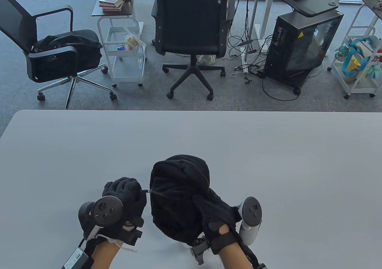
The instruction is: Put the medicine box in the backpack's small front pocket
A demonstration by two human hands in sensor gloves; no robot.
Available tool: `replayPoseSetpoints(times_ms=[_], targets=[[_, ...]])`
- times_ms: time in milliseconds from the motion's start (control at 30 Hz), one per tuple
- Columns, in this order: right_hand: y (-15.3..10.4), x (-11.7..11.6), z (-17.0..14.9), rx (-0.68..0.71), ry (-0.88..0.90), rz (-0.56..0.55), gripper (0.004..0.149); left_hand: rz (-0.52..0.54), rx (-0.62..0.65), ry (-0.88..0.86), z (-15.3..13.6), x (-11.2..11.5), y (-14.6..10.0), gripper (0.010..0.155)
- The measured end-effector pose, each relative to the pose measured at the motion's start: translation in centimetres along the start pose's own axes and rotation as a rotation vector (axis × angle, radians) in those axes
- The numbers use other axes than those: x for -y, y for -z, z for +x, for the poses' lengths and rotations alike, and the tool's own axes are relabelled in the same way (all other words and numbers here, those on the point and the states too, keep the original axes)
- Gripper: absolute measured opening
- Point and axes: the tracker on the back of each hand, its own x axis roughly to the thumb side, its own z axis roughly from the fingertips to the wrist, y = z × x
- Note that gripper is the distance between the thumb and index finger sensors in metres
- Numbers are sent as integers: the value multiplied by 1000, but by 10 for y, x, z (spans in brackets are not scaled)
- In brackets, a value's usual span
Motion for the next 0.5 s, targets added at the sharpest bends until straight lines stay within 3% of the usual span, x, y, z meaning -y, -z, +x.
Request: replayPoseSetpoints(times_ms=[67, 133, 233, 500], targets=[[0, 2, -1, -14, -6, 19, 54, -13, 8, -70, 0, 4, 0, 46], [-1, 6, -4, -25, -35, -49, 54, -21, 8, -85, 2, 6, -3, 50], [0, 18, -8, -52, -32, -80, 54, -37, -4, -137, 1, 6, -6, 72], [5, 46, -25, -170, 5, -170, 54, -45, -16, -144, 1, 6, -7, 78]])
